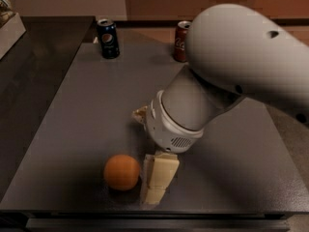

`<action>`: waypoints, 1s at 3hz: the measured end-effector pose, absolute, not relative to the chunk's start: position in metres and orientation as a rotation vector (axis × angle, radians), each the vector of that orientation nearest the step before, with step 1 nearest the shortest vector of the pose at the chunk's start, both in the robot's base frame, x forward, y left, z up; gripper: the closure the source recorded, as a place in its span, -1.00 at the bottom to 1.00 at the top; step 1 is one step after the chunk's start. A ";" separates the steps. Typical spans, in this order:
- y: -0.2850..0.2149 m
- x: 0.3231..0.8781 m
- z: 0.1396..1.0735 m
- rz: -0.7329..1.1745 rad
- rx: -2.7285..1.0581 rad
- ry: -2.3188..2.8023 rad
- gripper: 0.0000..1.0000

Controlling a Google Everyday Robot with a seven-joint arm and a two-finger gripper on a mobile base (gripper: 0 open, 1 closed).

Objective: Move orange near pepsi can

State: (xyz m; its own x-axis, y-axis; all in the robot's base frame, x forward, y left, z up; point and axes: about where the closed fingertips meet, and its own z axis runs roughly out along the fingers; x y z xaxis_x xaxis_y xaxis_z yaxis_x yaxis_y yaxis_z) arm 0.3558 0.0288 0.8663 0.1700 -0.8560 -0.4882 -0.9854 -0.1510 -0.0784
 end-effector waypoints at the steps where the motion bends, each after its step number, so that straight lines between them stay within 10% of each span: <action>1: 0.044 0.348 0.857 0.513 -2.107 1.723 -1.00; 3: 0.060 0.337 0.844 0.552 -2.156 1.680 -0.65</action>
Offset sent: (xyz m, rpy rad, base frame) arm -0.0215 0.0344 -0.0326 0.0099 0.0670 0.0999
